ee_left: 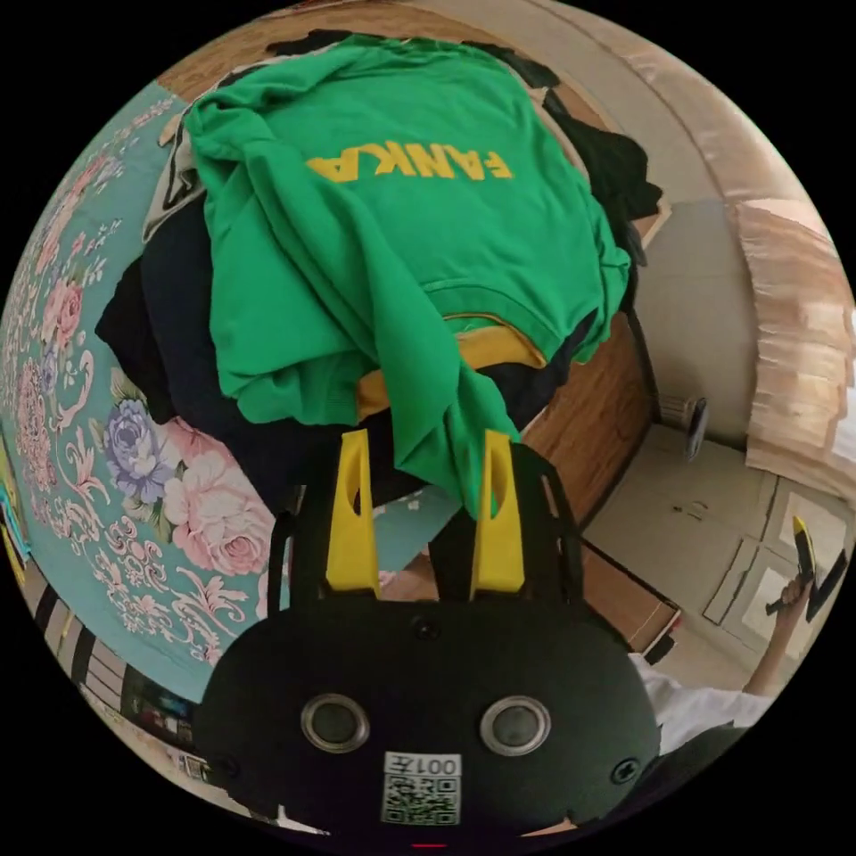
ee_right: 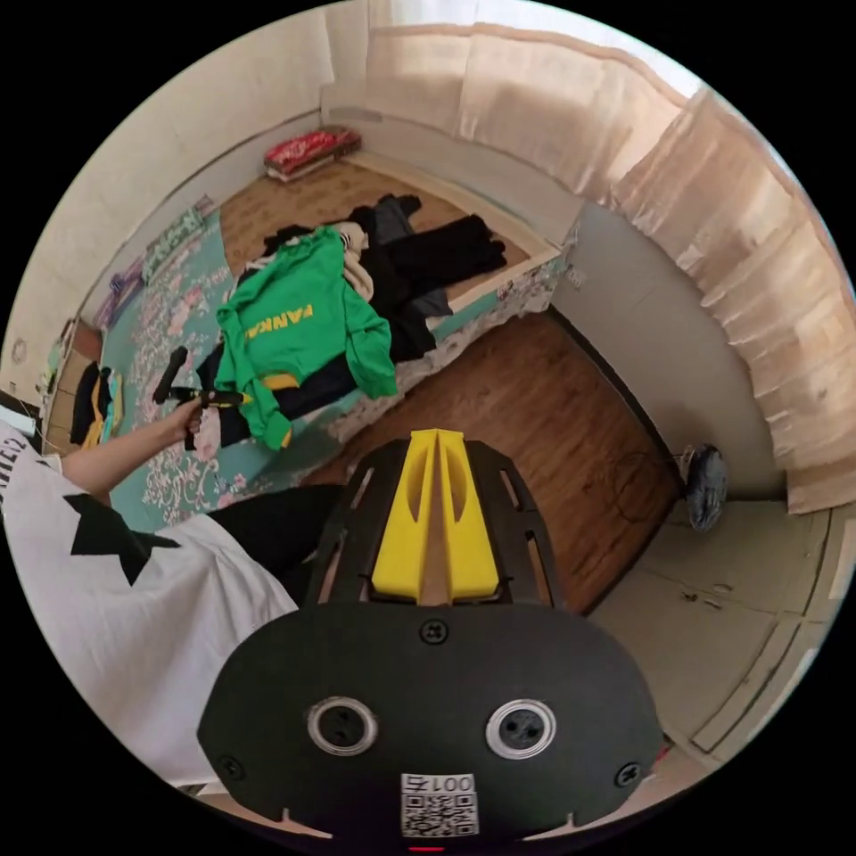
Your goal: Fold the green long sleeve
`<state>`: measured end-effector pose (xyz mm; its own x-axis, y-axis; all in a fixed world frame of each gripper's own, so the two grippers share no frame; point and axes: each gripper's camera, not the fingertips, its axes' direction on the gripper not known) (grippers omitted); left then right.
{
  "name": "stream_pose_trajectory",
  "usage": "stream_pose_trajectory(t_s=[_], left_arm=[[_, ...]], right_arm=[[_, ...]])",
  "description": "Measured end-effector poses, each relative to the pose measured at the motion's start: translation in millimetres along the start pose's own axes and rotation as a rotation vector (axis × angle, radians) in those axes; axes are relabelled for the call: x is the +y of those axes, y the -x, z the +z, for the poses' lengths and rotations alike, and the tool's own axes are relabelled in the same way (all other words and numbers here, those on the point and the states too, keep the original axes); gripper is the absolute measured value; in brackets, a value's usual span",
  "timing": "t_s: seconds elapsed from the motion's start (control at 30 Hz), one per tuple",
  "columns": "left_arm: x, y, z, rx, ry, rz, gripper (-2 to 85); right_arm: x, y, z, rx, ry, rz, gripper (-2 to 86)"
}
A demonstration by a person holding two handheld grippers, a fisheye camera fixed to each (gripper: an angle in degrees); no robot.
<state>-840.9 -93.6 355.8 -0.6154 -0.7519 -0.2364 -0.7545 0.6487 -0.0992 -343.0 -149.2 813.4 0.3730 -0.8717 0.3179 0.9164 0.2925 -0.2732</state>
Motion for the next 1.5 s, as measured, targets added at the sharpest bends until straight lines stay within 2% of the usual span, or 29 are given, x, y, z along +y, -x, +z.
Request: stream_pose_trajectory(t_s=[0.07, 0.17, 0.27, 0.37, 0.5, 0.63, 0.73, 0.87, 0.93, 1.1, 1.3, 1.5], left_arm=[[-12.8, 3.9, 21.4, 0.043, 0.085, 0.014, 2.3], [-5.5, 9.2, 16.7, 0.181, 0.035, 0.022, -0.3], [28.2, 9.7, -22.3, 0.298, -0.083, 0.067, -0.8], [64.7, 11.1, -75.5, 0.357, -0.215, 0.110, -0.9], [106.5, 9.3, -143.0, 0.428, -0.403, 0.180, -0.9], [157.2, -2.7, -202.2, 0.459, -0.626, 0.220, -0.9], [196.6, -14.1, -240.3, 0.453, -0.774, 0.222, -0.9], [240.4, -31.8, -277.6, 0.477, -0.932, 0.237, -0.9], [265.2, -45.2, -292.7, 0.433, -0.965, 0.233, -1.0], [354.1, -31.1, -298.7, 0.419, -1.158, 0.097, -1.0], [528.0, 1.0, -272.4, 0.400, -1.413, -0.146, -1.0], [705.3, -4.1, -233.8, 0.321, -1.642, -0.198, -1.0]], right_arm=[[-36.0, -15.8, 16.5, 0.021, 0.076, -0.043, 0.5], [-94.8, -37.1, 36.9, -0.010, 0.138, -0.086, 0.9], [-154.7, -23.3, 60.6, -0.059, 0.190, -0.287, 1.6], [-209.9, 22.6, 89.9, -0.006, 0.092, -0.470, 3.7], [-273.1, 92.0, 156.9, -0.223, 0.089, -0.677, 10.9], [-317.9, 145.5, 223.2, -0.254, 0.176, -0.847, 15.9], [-336.7, 157.2, 257.0, -0.209, 0.278, -0.891, 19.2], [-363.2, 138.0, 268.2, -0.230, 0.280, -0.851, 17.8], [-389.9, 113.8, 249.5, -0.207, 0.147, -0.798, 6.1], [-461.4, 35.1, 175.3, -0.416, 0.056, -0.688, 4.0], [-528.0, -63.5, 2.2, -0.597, -0.253, -0.809, 2.6], [-533.9, -41.7, -165.0, -0.615, -0.619, -0.994, 2.1]])
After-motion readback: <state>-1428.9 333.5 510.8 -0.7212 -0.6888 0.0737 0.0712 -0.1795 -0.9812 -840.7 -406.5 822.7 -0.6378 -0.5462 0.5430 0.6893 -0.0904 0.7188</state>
